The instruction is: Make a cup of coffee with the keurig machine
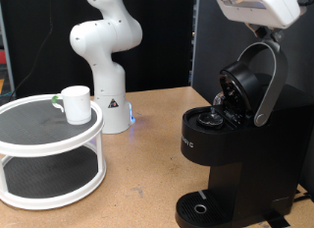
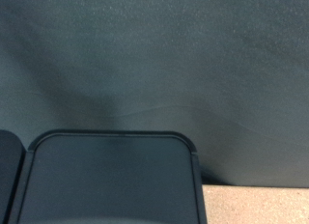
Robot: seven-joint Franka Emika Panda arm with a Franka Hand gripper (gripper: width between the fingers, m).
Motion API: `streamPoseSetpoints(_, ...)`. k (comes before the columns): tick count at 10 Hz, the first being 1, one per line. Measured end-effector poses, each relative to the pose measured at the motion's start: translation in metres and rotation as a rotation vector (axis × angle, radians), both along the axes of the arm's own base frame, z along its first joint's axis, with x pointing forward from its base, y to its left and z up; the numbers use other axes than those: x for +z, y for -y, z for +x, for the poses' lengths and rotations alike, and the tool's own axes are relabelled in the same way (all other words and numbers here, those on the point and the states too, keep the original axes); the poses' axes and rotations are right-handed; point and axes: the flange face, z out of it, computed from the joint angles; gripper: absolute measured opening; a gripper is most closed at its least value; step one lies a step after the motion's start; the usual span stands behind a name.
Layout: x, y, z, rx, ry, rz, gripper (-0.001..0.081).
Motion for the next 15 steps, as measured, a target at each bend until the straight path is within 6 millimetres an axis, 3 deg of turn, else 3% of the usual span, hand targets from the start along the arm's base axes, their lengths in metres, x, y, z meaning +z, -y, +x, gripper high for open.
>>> streamPoseSetpoints(1,0.001,-0.004,-0.001,0.003,0.004,0.0,0.0387)
streamPoseSetpoints(2,0.001,-0.007,-0.001,0.005,0.009,0.001,0.0387)
streamPoseSetpoints(3,0.002,-0.01,-0.002,0.005,0.013,0.002,0.0204)
streamPoseSetpoints(4,0.002,-0.013,-0.002,0.004,0.015,0.002,0.0077)
streamPoseSetpoints(7,0.0,-0.018,-0.004,0.0,0.012,-0.002,0.0006)
streamPoseSetpoints(12,-0.009,-0.022,-0.005,-0.004,0.0,-0.016,0.0007)
streamPoseSetpoints(15,-0.007,-0.007,-0.004,-0.015,-0.003,-0.014,0.0007)
